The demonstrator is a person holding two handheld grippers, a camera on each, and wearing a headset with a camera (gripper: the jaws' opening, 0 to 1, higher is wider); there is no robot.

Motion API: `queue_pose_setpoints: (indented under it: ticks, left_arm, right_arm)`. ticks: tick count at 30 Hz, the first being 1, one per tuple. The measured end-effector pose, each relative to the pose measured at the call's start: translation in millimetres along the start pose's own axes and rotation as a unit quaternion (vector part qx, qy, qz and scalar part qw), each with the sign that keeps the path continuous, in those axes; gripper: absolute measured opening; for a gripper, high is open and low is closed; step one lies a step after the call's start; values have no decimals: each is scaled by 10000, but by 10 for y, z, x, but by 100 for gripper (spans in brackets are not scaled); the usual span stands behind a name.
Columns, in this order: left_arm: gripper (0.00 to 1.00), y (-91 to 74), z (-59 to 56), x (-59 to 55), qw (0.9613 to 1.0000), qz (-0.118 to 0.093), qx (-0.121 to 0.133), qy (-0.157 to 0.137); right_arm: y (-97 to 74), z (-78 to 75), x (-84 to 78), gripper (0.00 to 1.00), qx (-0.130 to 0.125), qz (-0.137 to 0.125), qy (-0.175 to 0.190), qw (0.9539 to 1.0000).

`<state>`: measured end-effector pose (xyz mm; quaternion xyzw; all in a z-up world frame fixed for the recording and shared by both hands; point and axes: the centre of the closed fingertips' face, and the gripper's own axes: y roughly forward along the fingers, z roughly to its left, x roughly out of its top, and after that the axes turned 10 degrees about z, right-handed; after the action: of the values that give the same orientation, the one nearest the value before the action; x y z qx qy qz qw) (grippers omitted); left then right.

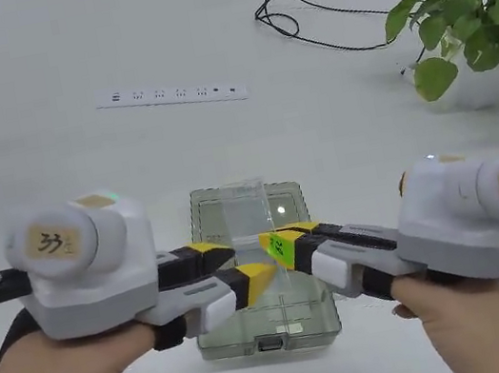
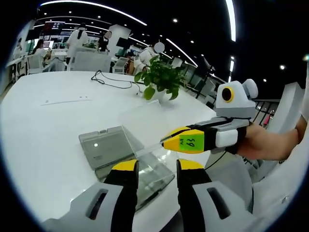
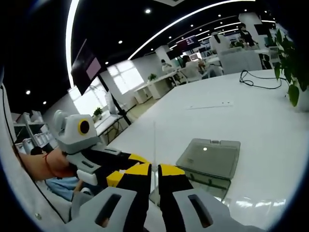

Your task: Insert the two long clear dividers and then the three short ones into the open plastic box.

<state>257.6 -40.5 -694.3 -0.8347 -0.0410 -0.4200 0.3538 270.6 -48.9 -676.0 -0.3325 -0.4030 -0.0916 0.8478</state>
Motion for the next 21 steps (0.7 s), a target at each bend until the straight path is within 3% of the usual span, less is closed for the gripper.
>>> queue_pose_setpoints:
  ticks: [8,21]
  left_arm:
    - [33,-60,23,-64,9997,-2,-67,217]
    - [48,-181,134,-194,9985,63,-36,551]
  right_arm:
    - [-15,-1,32,7,14,8,133,9999]
    - [-70,-142,33,7,-177,129,364,9991]
